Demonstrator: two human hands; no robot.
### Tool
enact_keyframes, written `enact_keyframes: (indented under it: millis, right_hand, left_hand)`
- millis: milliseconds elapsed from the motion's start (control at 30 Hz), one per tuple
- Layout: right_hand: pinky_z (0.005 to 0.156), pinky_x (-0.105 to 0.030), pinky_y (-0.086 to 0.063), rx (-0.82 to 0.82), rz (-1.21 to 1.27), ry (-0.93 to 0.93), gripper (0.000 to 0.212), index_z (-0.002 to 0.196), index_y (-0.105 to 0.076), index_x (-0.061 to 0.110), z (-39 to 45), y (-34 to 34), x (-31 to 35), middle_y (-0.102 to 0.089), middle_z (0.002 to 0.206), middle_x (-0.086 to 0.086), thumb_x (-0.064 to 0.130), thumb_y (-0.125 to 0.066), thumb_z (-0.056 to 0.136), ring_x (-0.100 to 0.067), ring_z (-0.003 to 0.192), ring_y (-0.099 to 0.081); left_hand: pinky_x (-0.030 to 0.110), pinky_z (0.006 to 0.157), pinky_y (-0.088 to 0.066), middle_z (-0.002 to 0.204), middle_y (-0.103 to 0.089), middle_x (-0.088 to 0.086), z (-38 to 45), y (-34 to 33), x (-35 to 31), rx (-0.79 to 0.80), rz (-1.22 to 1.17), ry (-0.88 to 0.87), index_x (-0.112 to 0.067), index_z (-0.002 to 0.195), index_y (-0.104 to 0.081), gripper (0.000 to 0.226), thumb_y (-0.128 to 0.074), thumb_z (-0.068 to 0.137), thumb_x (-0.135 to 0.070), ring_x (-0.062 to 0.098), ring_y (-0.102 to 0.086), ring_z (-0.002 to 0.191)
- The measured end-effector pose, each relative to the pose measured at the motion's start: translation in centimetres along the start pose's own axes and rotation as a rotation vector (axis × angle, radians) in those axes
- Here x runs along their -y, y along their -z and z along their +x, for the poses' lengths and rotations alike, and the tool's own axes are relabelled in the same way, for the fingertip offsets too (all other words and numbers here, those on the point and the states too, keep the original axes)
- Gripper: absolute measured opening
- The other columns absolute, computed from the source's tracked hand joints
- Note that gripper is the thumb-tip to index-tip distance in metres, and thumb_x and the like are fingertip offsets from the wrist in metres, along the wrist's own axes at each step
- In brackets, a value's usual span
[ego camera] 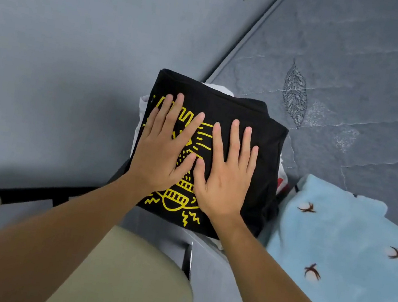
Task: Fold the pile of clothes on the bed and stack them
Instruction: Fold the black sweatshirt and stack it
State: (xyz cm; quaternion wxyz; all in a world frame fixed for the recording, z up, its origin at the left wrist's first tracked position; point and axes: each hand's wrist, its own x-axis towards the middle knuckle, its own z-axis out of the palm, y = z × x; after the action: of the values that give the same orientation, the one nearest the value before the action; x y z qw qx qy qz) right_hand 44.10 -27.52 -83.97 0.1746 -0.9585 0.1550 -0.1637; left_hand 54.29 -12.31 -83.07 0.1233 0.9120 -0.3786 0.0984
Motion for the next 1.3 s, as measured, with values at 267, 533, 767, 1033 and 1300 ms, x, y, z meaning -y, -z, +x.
enact_keyframes:
  millis: [267,533,767,1033,1300]
  right_hand:
    - [0.128,-0.057,-0.012,-0.003,0.001,0.003,0.077,0.166,-0.021,0.03,-0.1,-1.1,0.0,-0.007,0.175,-0.004,0.048,-0.049,0.097,-0.03,0.162,-0.003]
    - [0.129,-0.054,-0.012,0.102,-0.016,-0.088,0.069,0.166,-0.018,0.028,-0.9,5.0,1.2,-0.008,0.175,-0.003,0.051,-0.037,0.104,-0.023,0.162,0.001]
    - [0.129,-0.052,-0.01,0.168,0.017,-0.125,0.069,0.166,-0.02,0.028,-3.9,14.6,-2.6,-0.011,0.175,-0.003,0.05,-0.036,0.103,-0.023,0.162,-0.003]
    - [0.13,-0.049,-0.009,0.168,0.021,-0.181,0.069,0.167,-0.016,0.029,-8.6,28.3,-15.8,-0.006,0.175,-0.002,0.057,-0.035,0.106,-0.023,0.162,0.0]
    - [0.13,-0.047,-0.009,0.183,-0.045,-0.337,0.073,0.167,-0.013,0.029,-20.0,43.9,-37.5,-0.007,0.175,0.0,0.055,-0.037,0.103,-0.02,0.162,-0.002]
  left_hand:
    - [0.056,0.129,-0.009,0.175,-0.002,0.016,-0.2,-1.4,0.8,0.008,-0.003,0.0,-0.028,0.167,-0.018,0.073,-0.039,0.101,-0.051,0.037,-0.001,0.162]
    - [0.054,0.13,-0.012,0.175,-0.001,0.016,0.9,4.5,-2.3,0.094,0.137,-0.001,-0.03,0.168,-0.012,0.071,-0.031,0.105,-0.057,0.033,0.002,0.162]
    - [0.054,0.129,-0.015,0.175,-0.008,0.013,2.1,11.4,-9.9,0.118,0.154,-0.061,-0.03,0.168,-0.015,0.07,-0.033,0.105,-0.056,0.032,-0.003,0.162]
    - [0.051,0.129,-0.018,0.175,-0.009,0.01,4.6,12.3,-29.4,0.193,0.038,-0.17,-0.025,0.168,-0.011,0.073,-0.034,0.106,-0.056,0.028,-0.002,0.163]
    - [0.051,0.127,-0.022,0.174,-0.017,0.001,5.5,8.6,-55.1,0.289,-0.063,-0.27,-0.025,0.168,-0.017,0.071,-0.031,0.105,-0.054,0.023,-0.013,0.162]
